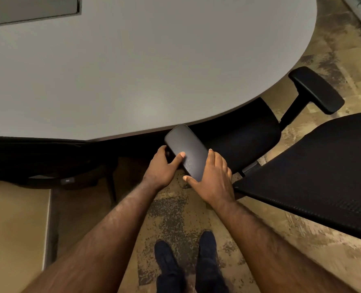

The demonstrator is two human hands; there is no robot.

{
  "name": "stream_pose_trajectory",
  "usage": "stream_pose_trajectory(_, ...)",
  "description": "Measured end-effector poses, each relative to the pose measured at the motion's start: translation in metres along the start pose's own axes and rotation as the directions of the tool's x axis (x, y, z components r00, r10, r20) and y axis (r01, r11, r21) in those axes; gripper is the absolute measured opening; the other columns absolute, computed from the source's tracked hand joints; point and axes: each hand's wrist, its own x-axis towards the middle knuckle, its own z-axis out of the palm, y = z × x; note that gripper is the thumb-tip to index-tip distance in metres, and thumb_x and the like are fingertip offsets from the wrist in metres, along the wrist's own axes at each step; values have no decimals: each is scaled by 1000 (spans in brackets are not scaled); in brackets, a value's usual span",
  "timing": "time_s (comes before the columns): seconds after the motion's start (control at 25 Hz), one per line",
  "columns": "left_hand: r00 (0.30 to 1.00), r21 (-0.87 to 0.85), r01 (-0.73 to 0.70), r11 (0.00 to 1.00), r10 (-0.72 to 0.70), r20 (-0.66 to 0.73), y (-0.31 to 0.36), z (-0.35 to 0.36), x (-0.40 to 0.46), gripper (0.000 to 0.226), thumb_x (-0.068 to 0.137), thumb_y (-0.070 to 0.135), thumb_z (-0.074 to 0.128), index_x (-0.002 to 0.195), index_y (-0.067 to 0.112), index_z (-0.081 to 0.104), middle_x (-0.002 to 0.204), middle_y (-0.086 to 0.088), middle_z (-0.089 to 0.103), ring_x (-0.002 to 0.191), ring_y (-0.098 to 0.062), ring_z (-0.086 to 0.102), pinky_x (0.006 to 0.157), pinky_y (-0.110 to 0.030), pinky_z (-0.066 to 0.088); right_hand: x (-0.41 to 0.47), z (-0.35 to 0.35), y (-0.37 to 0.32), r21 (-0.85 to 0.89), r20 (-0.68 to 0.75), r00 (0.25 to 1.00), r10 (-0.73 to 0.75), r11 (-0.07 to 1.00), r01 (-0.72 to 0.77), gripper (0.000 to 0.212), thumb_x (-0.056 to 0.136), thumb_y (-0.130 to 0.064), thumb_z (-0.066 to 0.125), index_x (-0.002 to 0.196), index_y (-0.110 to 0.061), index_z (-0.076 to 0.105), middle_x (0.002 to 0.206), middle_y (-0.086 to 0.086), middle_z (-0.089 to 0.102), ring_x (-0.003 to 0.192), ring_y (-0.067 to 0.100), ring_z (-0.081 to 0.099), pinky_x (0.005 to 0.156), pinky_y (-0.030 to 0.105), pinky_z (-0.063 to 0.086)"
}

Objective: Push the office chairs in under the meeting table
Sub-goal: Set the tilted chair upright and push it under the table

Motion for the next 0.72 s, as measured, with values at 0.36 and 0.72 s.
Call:
stream_pose_trajectory(0.36,974,-613,225,758,-152,170,-2,21,21,33,89,42,65,109,16,62,105,-1,70,88,-11,68,64,-20,51,9,15,1,39,-70,994,79,996,-76,118,56,-66,77,143,-10,20,140,9,39,128,27,37,103,44,33)
stream_pose_trajectory(0.72,941,-705,339,624,-205,271,-8,37,31,44,76,48,77,105,15,69,93,2,77,84,-11,72,67,-24,53,13,15,1,100,-89,990,105,990,-96,108,50,-55,82,136,-12,32,129,8,48,119,27,45,98,42,37)
